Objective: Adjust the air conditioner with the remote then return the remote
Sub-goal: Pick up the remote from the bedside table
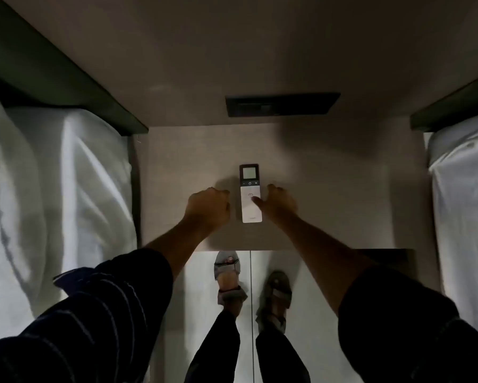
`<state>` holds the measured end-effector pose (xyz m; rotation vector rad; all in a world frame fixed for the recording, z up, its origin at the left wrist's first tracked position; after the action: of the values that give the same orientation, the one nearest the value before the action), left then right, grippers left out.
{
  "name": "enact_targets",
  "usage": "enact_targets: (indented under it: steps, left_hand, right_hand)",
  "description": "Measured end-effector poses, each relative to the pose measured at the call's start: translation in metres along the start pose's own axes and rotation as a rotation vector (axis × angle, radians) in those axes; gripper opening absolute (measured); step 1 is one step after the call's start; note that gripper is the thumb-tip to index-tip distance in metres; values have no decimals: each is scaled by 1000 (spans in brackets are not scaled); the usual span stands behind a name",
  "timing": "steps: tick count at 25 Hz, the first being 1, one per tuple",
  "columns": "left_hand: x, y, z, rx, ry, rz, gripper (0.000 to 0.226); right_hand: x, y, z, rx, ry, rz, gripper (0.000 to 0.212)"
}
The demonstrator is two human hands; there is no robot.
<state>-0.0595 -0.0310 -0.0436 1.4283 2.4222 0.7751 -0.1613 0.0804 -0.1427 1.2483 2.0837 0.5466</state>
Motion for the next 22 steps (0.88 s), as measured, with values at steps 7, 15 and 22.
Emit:
enact_targets:
  steps: [7,15,22]
  left_hand:
    - [-23,-28,29,0,24,-3,43]
    - [-36,7,-3,-67,4,-98,54]
    - [-74,129,-148,116,-13,-306,57]
  right_hand:
    - [-23,-36,37,157,35,82,89]
    - [-28,-3,13,-51,-243,35,59]
    - [-155,116,-113,-156,-235,-341,47]
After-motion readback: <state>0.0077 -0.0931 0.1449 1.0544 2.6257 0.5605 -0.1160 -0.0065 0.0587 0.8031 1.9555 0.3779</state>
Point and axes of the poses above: each hand's wrist, its own y-axis away from the middle knuckle, its own z-axis out of the palm, x = y × z, the point moved 8 cm from there along -y, towards the middle knuckle, and after that the axes turned 1 degree about y, right-handed, at the moved point
